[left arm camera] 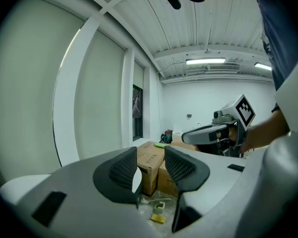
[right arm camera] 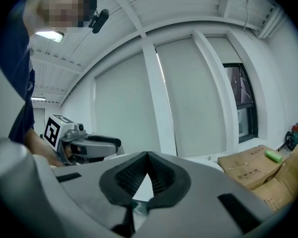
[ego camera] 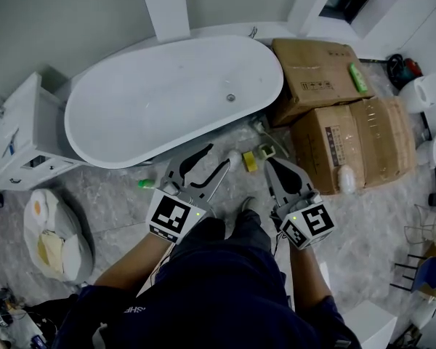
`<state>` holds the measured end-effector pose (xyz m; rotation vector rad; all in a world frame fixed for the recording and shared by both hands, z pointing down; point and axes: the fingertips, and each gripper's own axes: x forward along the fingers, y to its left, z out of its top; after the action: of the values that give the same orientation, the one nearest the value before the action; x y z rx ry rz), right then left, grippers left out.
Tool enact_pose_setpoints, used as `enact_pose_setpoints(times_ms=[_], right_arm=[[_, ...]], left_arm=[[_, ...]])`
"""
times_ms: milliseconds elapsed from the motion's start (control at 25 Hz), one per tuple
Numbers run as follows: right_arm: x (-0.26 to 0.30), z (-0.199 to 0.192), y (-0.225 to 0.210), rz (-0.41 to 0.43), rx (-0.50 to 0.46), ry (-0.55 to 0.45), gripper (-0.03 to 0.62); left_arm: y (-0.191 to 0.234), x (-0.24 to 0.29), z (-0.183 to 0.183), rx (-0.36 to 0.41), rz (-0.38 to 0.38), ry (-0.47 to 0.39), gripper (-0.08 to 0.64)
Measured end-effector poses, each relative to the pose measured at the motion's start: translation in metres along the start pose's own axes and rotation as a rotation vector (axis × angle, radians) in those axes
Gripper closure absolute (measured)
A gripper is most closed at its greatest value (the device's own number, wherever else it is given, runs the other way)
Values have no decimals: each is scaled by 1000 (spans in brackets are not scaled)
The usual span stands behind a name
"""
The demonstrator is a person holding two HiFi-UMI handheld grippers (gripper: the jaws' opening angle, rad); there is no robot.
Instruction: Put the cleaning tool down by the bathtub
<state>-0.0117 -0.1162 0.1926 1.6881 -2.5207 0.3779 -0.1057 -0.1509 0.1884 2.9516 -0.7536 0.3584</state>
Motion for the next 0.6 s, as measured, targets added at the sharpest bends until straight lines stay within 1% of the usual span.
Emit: enact_pose_setpoints(times_ms=[320,600], right_arm=[[-2,12,14,22,-23,-19,591],[0,22,25,44,-41,-34,591]], left_arm=[[6,-21,18,21,29,-45,404],[7,-32,30,30,40,-80,460]])
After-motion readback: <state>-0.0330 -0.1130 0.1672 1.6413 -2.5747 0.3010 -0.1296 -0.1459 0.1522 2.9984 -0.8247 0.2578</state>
